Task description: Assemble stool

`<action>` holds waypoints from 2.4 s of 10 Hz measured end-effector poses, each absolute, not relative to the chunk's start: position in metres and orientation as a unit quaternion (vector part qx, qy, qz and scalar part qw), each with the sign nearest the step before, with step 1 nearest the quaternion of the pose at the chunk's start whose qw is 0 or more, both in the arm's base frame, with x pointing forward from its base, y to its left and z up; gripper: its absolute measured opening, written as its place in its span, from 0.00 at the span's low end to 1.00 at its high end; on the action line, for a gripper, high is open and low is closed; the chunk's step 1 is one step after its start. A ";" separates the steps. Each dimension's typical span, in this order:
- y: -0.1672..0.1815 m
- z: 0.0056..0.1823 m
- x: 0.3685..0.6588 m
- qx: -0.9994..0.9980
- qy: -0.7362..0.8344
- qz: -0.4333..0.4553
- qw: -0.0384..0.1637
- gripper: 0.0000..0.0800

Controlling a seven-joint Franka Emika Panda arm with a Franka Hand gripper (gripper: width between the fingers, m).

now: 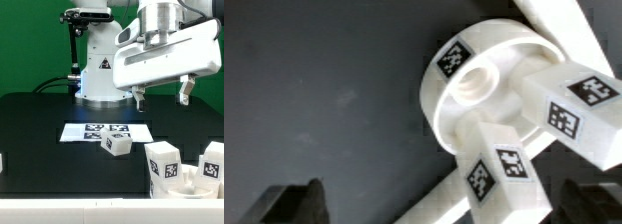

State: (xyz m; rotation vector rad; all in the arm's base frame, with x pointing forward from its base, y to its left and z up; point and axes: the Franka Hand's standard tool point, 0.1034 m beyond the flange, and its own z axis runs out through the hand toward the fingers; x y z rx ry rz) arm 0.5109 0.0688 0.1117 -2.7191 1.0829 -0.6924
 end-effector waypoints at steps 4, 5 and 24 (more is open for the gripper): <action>0.064 0.146 0.533 -0.959 0.159 -0.229 0.062 0.81; 0.069 0.159 0.536 -0.965 0.105 -0.235 0.059 0.81; 0.018 0.081 0.516 -0.989 0.106 0.062 0.078 0.81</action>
Offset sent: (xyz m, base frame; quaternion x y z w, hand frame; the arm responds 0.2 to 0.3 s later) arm 0.0067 -0.0262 -0.0087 0.0933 -0.0354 -0.2118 0.9722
